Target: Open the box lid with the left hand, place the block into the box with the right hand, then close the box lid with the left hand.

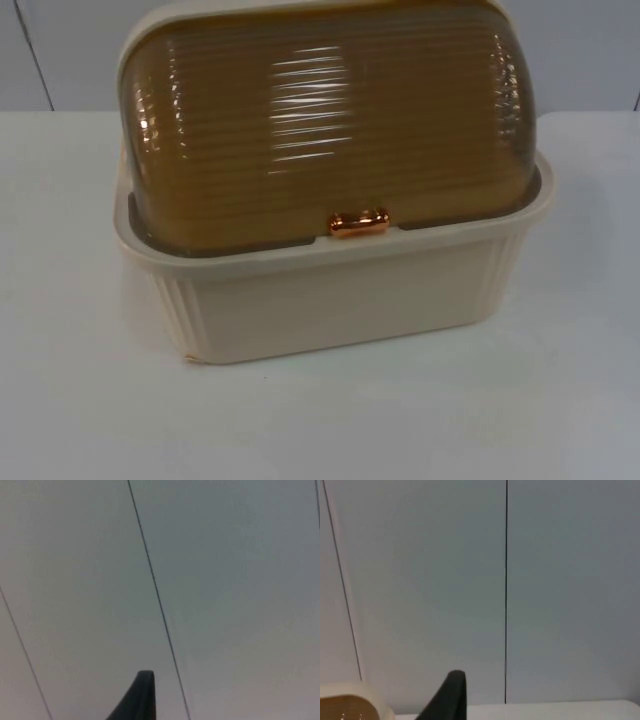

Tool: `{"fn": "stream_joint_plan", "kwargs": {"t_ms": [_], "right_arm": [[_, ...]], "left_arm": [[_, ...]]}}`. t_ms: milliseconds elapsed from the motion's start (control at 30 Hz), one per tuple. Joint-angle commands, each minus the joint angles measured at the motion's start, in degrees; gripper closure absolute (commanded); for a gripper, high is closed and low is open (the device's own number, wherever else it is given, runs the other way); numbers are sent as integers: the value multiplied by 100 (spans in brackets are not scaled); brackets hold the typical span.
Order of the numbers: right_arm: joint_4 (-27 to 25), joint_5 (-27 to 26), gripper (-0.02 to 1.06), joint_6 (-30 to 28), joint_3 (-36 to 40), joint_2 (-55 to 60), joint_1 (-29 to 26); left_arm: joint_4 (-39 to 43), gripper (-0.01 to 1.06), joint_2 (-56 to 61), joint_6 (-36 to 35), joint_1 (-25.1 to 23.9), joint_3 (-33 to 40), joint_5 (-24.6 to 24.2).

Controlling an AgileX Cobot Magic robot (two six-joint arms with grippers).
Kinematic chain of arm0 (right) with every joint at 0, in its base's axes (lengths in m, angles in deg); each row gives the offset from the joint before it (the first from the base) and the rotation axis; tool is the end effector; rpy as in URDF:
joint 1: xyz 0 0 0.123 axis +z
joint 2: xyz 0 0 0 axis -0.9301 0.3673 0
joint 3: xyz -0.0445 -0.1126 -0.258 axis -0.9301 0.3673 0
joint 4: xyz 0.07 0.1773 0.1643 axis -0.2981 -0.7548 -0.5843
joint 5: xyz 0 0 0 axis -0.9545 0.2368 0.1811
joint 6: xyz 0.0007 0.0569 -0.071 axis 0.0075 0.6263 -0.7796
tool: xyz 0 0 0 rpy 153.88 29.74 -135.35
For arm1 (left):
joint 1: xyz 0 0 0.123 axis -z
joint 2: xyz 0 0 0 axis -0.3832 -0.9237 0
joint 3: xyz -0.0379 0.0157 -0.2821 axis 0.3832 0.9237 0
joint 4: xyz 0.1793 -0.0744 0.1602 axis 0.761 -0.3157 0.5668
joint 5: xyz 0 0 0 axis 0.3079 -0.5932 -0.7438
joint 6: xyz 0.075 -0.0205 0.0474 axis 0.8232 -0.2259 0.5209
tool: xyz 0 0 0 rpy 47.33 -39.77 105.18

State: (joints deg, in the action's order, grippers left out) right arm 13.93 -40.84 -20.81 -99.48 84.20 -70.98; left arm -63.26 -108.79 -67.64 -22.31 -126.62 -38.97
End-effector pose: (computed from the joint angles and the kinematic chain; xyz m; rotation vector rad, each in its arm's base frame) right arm -0.0375 0.0004 0.4308 0.0352 1.5185 -0.0552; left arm -0.0276 0.0015 0.4750 0.1316 1.4518 0.1677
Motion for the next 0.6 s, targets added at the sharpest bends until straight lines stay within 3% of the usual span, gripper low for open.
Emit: {"fn": "stream_joint_plan", "kwargs": {"t_ms": [0, 233, 367, 500, 567], "right_arm": [[37, -1, -1, -88, -61, -121, -5], [-281, 56, -1, -88, -61, -228, 595], [-147, 382, -1, -185, -61, -289, 995], [121, 804, -1, -456, -49, -289, 1059], [137, 930, -1, -434, -49, -289, 1059]], "left_arm": [[153, 2, 150, -177, 169, 11, -70], [66, 2, 672, -187, 446, 11, -911], [111, 2, 813, -187, 446, 11, -1000], [86, 2, 811, -187, 446, 68, -1137], [-63, 2, 849, -257, 446, 432, -1137]]}}
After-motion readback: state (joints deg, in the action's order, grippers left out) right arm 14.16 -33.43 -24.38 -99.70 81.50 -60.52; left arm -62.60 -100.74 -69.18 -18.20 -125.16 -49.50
